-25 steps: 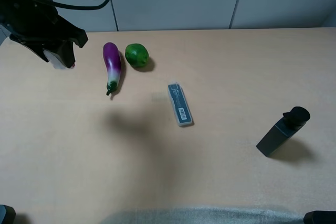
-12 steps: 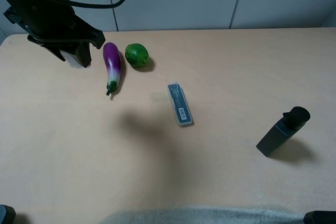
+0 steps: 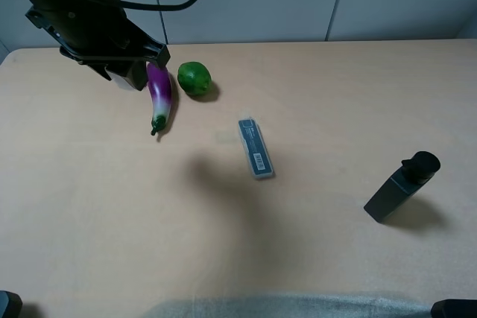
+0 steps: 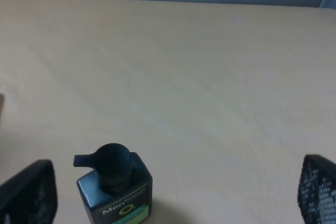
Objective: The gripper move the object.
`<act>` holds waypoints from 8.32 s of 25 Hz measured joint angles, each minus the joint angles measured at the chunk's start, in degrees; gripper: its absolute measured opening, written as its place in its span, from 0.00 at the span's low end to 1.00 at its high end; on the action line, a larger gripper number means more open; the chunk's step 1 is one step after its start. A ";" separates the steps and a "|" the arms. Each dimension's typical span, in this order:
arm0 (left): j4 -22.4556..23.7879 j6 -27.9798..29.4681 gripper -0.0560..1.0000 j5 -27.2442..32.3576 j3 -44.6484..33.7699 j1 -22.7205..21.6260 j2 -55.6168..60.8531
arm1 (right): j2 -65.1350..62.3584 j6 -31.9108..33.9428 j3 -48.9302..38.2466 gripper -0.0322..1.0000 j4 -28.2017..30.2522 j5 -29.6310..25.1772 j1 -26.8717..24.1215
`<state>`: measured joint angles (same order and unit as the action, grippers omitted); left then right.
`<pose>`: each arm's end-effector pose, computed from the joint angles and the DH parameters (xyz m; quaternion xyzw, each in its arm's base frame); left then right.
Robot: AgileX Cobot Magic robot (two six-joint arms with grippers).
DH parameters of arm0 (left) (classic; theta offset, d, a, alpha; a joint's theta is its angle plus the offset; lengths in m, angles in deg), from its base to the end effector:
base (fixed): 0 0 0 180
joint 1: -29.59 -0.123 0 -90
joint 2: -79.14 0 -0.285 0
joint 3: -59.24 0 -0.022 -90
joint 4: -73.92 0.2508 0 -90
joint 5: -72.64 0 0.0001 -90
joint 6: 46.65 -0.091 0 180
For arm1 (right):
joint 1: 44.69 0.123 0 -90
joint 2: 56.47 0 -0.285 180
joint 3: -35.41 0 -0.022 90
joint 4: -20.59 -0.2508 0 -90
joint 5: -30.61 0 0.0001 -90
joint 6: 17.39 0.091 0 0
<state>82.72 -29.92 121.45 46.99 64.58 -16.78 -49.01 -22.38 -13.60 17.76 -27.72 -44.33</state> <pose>0.2602 -0.1693 0.2661 0.1925 0.9586 -0.0268 0.2081 -0.0032 0.0038 0.2787 -0.0397 0.8413 0.0029 0.5392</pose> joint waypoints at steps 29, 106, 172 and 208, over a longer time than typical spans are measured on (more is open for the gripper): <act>-1.66 0.21 0.47 1.87 30.96 14.67 -29.50 | 0.00 0.00 0.00 0.70 0.00 0.00 0.00; -5.32 -1.68 0.80 -7.53 34.39 17.54 -44.93 | 0.00 0.16 0.00 0.70 -0.19 0.00 0.00; -3.32 -8.63 0.92 17.78 21.93 17.54 -0.95 | 0.00 0.16 0.00 0.70 -0.25 0.03 0.00; 0.28 -12.16 0.92 17.94 -17.18 3.78 64.03 | 0.00 0.16 0.00 0.70 -0.25 -0.03 0.00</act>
<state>83.00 -42.08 139.40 29.81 68.36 47.25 -49.01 -22.21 -13.60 17.51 -27.74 -44.33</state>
